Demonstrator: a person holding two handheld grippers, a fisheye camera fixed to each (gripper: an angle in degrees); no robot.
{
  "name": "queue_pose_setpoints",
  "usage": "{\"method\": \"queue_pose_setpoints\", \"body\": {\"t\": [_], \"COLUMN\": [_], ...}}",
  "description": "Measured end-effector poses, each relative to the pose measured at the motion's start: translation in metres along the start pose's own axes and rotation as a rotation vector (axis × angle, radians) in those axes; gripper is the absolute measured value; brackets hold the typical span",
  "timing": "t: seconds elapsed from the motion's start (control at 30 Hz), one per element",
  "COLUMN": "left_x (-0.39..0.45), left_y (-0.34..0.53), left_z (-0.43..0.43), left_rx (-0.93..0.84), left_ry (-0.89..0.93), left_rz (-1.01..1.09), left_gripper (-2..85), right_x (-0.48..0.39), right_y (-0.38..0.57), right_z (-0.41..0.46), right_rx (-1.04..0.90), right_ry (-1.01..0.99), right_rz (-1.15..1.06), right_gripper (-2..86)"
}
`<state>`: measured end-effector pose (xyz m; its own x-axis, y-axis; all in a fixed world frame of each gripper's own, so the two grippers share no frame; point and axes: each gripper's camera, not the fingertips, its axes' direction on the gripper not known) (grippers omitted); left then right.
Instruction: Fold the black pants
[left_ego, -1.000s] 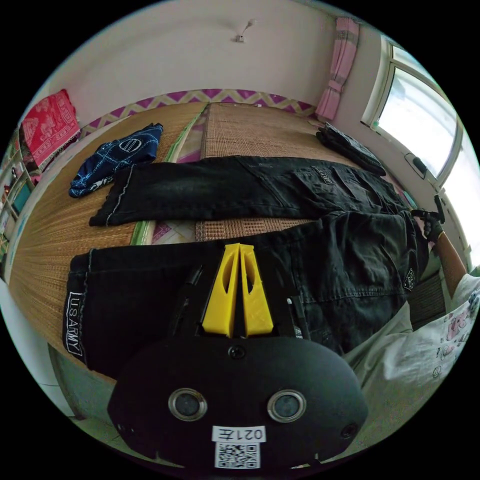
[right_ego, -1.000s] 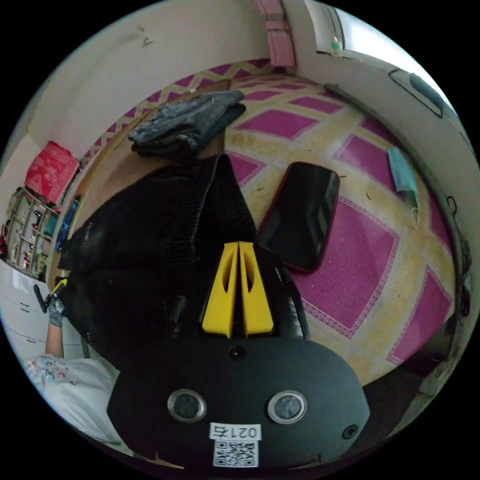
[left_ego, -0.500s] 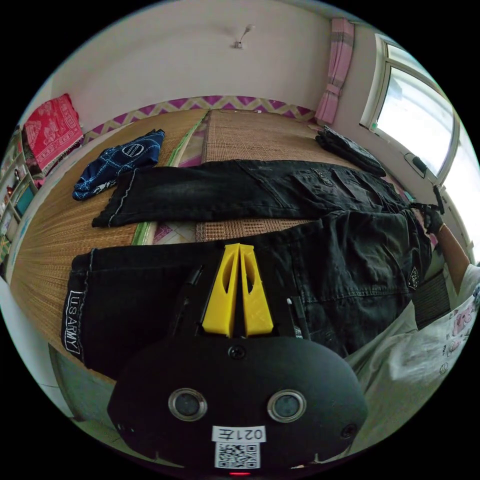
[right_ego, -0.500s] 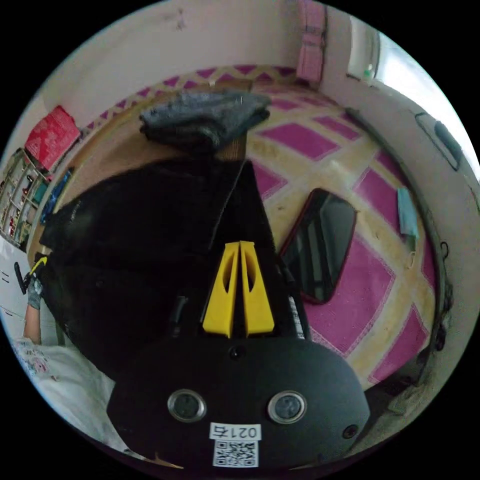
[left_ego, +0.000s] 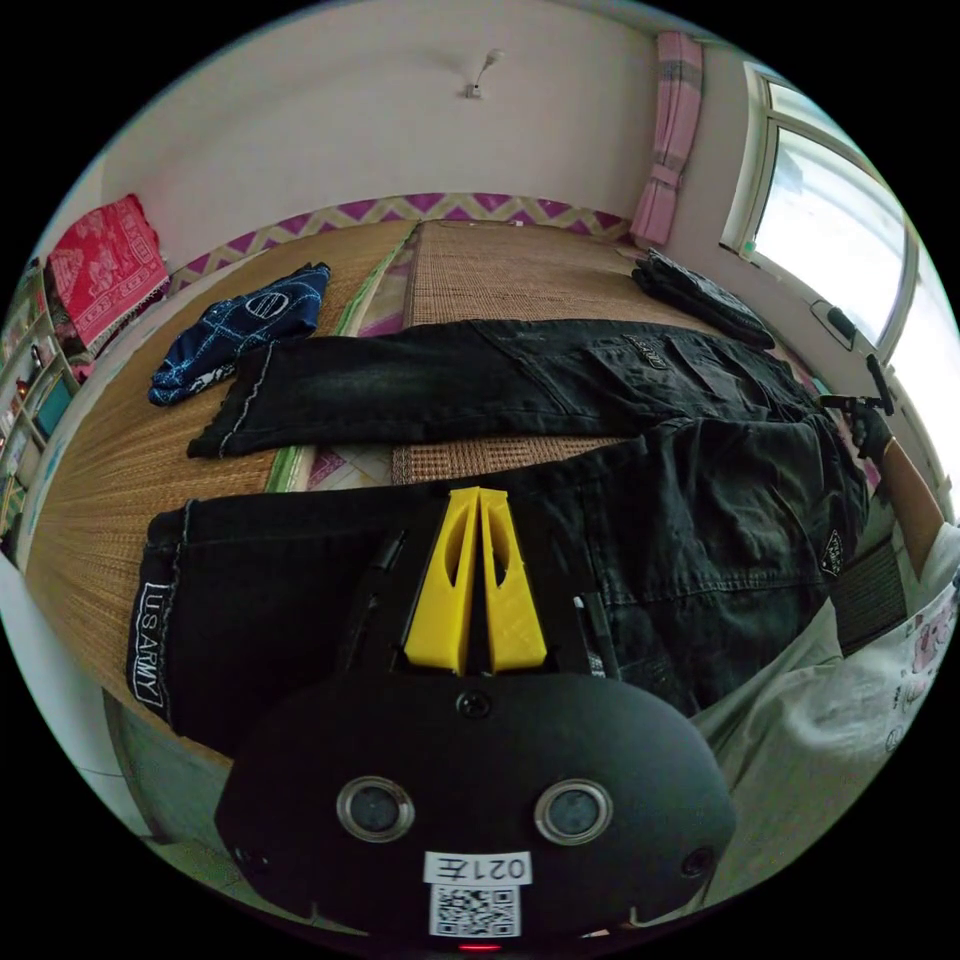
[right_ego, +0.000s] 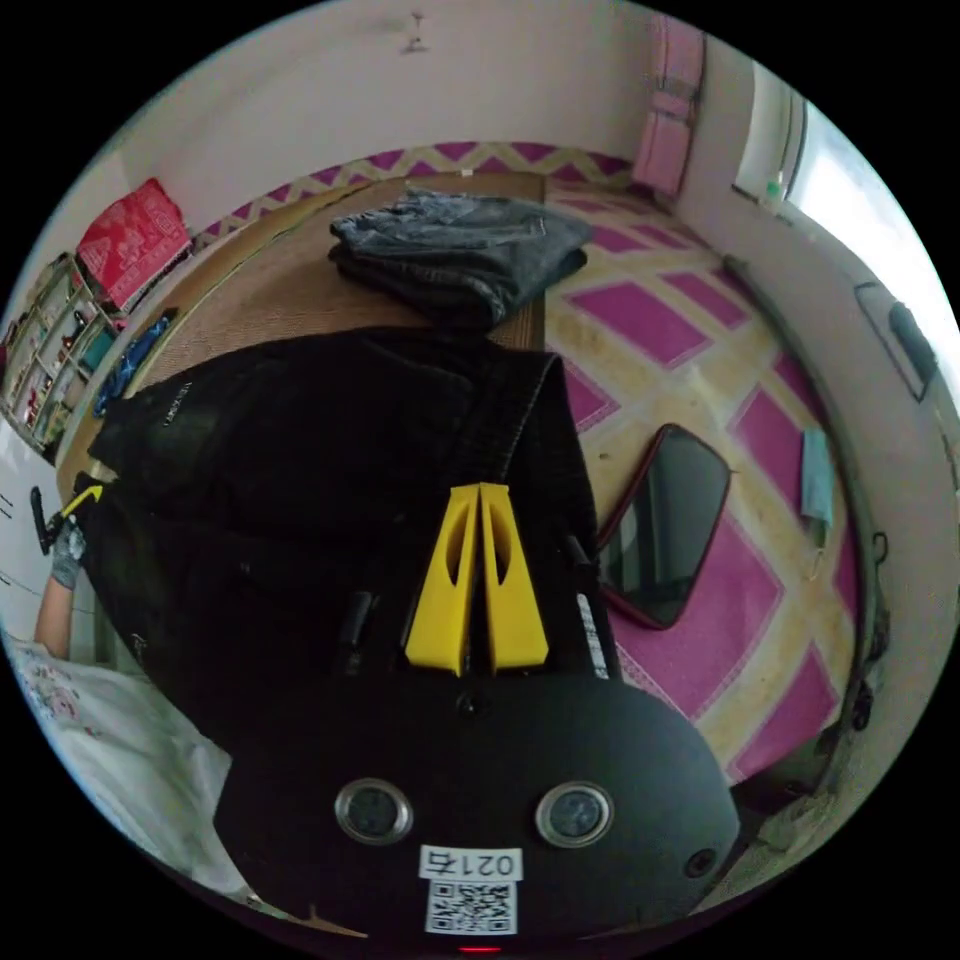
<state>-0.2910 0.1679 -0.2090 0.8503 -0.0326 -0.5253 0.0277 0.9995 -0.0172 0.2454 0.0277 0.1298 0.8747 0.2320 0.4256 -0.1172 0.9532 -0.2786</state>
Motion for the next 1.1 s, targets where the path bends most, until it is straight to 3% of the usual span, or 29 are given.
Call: {"method": "queue_pose_setpoints", "body": {"t": [0.13, 0.27, 0.43, 0.63, 0.9, 1.1], "left_x": [-0.011, -0.025, -0.044, -0.090, -0.167, -0.208], "left_y": [0.000, 0.004, 0.029, 0.079, 0.120, 0.119], "left_z": [-0.009, -0.038, -0.095, -0.149, -0.178, -0.187], "left_rx": [0.000, 0.057, 0.104, 0.076, 0.074, 0.089], "left_ry": [0.000, 0.010, 0.125, 0.151, 0.237, 0.316], "left_rz": [-0.001, -0.037, -0.096, -0.289, -0.596, -0.675], "left_gripper": [-0.9, -0.8, 1.2, 8.3, 11.2, 11.3], "right_x": [0.024, 0.026, 0.043, 0.059, 0.081, 0.097], "right_y": [0.028, 0.089, 0.188, 0.287, 0.315, 0.309], "right_z": [0.010, -0.065, -0.101, -0.083, -0.064, -0.053], "right_rx": [-0.080, 0.164, 0.217, 0.180, 0.246, 0.239], "right_ry": [-0.012, -0.110, -0.277, -0.447, -0.549, -0.634], "right_rz": [0.089, 0.174, 0.368, 0.621, 0.774, 0.804], "right_gripper": [-0.7, 0.3, 4.9, 7.9, 9.2, 9.8]}}
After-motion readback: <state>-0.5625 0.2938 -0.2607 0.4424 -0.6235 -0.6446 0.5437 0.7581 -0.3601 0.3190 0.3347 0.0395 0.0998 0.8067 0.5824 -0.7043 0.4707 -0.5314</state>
